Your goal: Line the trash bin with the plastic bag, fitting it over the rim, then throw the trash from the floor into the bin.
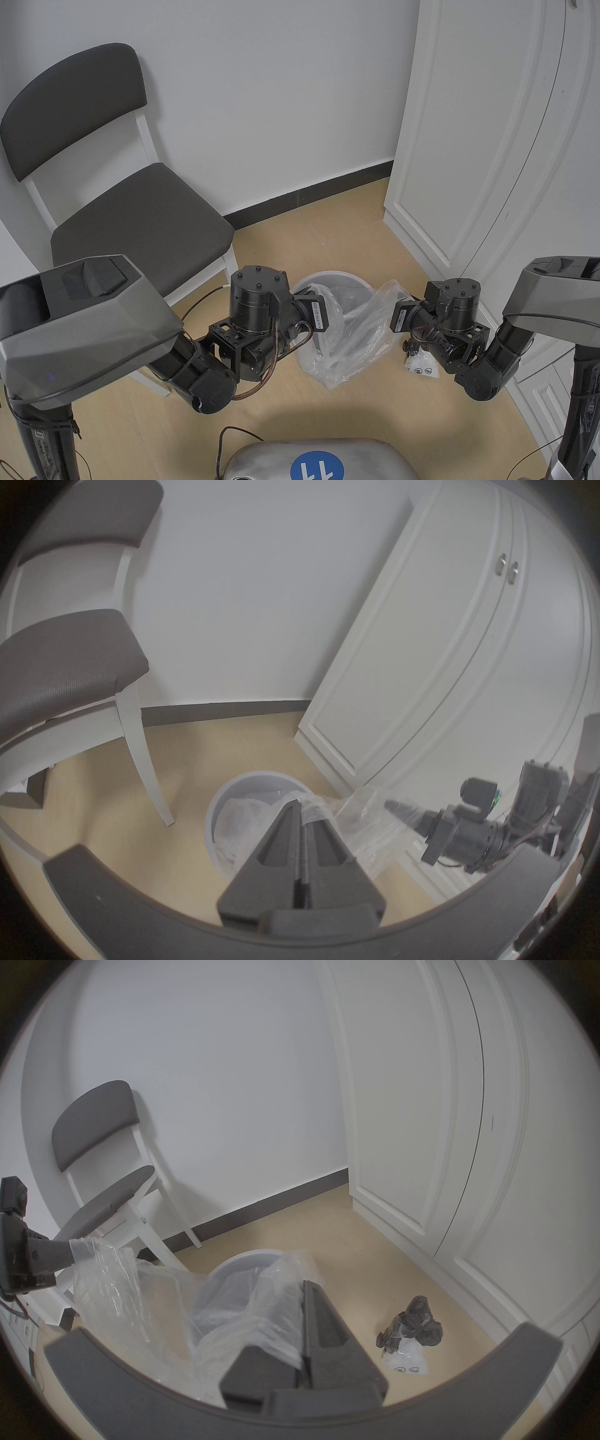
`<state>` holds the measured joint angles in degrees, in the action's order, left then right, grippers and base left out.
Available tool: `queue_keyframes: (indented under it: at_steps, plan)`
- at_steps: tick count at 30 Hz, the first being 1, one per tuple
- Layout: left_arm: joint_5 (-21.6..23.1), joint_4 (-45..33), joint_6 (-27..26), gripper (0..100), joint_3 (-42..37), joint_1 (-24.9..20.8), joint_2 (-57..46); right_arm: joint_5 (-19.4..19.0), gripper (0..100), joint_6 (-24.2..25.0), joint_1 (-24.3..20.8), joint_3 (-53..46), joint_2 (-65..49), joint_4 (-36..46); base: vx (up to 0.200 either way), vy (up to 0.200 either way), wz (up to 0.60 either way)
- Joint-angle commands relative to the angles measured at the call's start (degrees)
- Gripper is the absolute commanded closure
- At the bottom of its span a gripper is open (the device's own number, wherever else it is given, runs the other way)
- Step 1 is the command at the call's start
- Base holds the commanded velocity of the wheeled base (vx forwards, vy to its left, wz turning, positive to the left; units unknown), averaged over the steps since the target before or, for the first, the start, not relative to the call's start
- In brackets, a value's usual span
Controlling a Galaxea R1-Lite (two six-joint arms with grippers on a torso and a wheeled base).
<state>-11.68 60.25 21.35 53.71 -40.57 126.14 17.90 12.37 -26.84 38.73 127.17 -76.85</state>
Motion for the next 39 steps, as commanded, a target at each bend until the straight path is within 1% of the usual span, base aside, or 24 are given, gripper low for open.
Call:
queue_keyframes:
  at_steps: [1,2,5,10,17,21,27,29,33,35,38,39]
  plan:
    - [0.0,0.0,1.2,100,2.1,1.3,1.8,0.1,100,0.8,0.6,2.1,2.7,0.1,0.000,0.000,0.00]
    - [0.0,-0.1,2.8,100,3.6,1.7,2.4,0.1,100,1.0,1.0,2.8,2.8,0.2,0.000,0.000,0.00]
    - [0.0,-0.7,4.2,100,5.9,2.9,3.3,0.1,100,1.3,2.1,4.2,3.0,0.3,0.000,0.000,0.00]
    - [-0.1,-0.8,4.6,100,8.4,4.7,4.8,0.3,100,4.7,2.8,8.8,6.2,0.6,0.000,0.000,0.00]
    - [-0.1,-2.1,4.7,100,10.5,6.7,5.8,0.3,100,6.1,4.3,12.3,9.1,0.6,0.000,0.000,0.00]
    - [-0.1,-2.2,5.2,100,11.5,7.6,6.5,0.3,100,8.9,4.3,14.7,10.4,0.6,0.000,0.000,0.00]
    - [-1.7,-3.5,5.2,100,12.8,8.5,7.0,0.3,100,11.8,2.5,15.2,11.2,2.2,0.000,0.000,0.00]
    - [-1.7,-4.1,5.2,100,12.3,8.8,6.4,0.3,100,13.8,0.4,16.1,12.0,2.5,0.000,0.000,0.00]
    - [-1.7,-4.3,5.0,100,11.5,8.8,5.5,0.3,100,14.3,-1.4,19.0,14.0,2.7,0.000,0.000,0.00]
    - [-1.7,-4.3,4.9,100,10.9,8.3,5.4,0.3,100,14.3,-1.6,21.5,15.1,4.0,0.000,0.000,0.00]
    - [-1.8,-4.3,5.0,100,10.4,7.2,5.6,0.1,100,15.1,-1.7,26.6,16.7,9.3,0.000,0.000,0.00]
    - [-1.8,-4.3,5.0,100,10.4,7.1,5.6,0.1,100,15.4,-1.7,27.2,16.9,10.0,0.000,0.000,0.00]
